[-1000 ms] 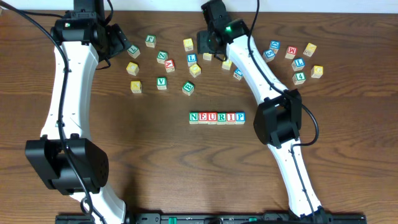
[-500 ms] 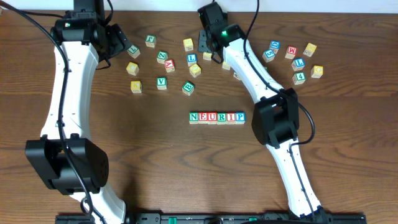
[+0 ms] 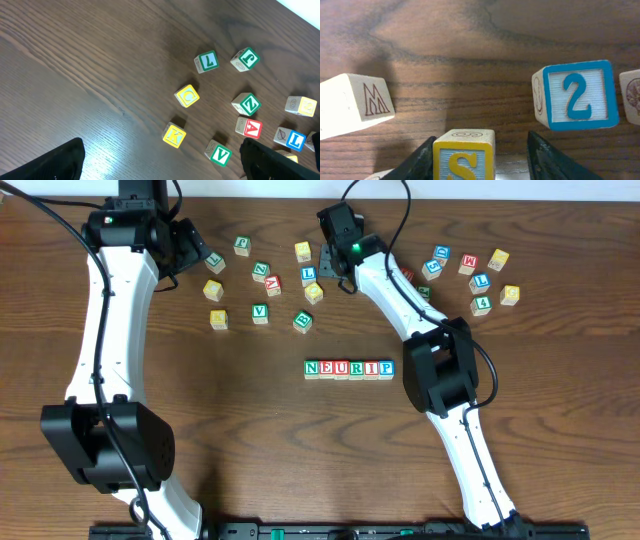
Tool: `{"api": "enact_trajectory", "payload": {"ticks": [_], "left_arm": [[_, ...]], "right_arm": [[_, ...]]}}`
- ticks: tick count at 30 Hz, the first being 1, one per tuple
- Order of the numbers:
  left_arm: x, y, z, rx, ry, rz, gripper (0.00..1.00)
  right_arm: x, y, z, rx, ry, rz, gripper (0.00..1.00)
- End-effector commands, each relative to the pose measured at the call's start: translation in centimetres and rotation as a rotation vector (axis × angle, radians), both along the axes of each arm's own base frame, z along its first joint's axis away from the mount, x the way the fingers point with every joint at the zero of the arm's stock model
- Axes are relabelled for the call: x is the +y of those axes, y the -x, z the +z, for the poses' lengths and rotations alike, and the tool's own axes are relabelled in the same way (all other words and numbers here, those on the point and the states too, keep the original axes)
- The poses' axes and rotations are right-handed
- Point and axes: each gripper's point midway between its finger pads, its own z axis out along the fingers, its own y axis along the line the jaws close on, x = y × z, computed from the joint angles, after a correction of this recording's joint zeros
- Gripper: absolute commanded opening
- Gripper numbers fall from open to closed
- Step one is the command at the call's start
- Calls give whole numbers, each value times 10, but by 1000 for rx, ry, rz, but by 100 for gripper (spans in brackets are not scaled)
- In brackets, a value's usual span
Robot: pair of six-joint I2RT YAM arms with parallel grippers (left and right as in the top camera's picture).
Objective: Spell out NEURIPS
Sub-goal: 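Lower the right gripper and grasp the yellow S block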
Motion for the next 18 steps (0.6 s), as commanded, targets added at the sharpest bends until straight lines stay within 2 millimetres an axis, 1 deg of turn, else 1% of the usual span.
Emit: {"api": "enact_trajectory", "payload": {"ticks": [1,4,9,14,18], "left_arm": [[3,1,-5,16,-14,2,98],[3,1,-5,16,-14,2,98],[3,1,-5,16,-14,2,98],[3,1,-5,16,-14,2,98],[3,1,-5,16,-14,2,98]], "right_arm": [[8,5,-8,10,5,9,48],[6,5,-8,8,17,20,45],[2,1,-5,-2,40,54,36],[1,1,-5,-3,57,78,33],[2,0,2,-18,76,115,31]]}}
